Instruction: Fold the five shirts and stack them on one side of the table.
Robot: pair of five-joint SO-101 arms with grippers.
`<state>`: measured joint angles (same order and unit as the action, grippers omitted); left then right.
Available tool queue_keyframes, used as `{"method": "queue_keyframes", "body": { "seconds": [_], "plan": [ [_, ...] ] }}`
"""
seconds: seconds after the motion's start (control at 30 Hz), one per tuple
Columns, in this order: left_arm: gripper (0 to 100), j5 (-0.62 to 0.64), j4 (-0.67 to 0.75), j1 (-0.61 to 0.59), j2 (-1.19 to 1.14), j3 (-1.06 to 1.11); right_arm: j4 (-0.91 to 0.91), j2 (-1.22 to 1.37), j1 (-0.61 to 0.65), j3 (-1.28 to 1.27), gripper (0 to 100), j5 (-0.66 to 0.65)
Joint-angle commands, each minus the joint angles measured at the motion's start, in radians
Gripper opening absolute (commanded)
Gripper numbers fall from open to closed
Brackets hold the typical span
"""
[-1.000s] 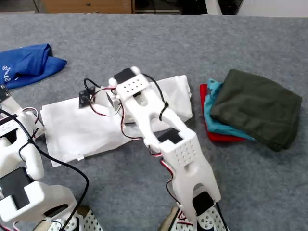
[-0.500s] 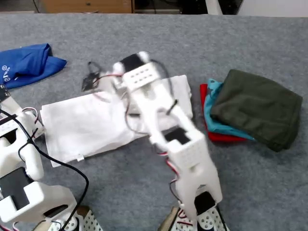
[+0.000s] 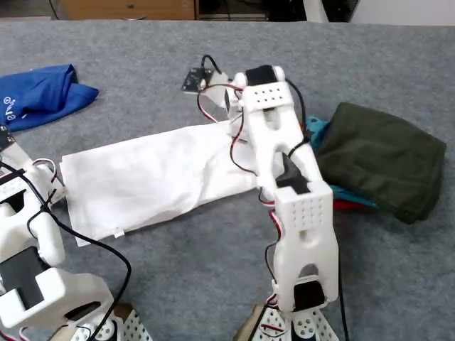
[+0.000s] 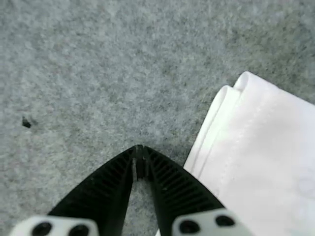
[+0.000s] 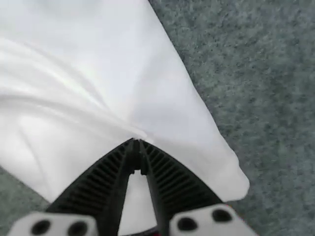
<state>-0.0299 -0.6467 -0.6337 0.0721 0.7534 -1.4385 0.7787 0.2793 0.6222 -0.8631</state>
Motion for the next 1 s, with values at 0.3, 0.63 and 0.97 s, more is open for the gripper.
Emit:
{"method": "queue_keyframes", "body": {
  "seconds": [0.3,0.63,0.97],
  "plan": [
    [2,-0.005,-0.002,-0.003,0.010,-0.035,-0.071,-0.005,-0.102,0.165,0.5,0.046],
    [2,-0.008,-0.068,-0.009,0.015,-0.074,-0.347,-0.306,-0.166,0.601,0.5,0.224],
    [27,-0.008,-0.703,-0.040,0.093,-0.474,-0.285,-0.450,-0.231,0.200,0.5,0.400]
  ]
}}
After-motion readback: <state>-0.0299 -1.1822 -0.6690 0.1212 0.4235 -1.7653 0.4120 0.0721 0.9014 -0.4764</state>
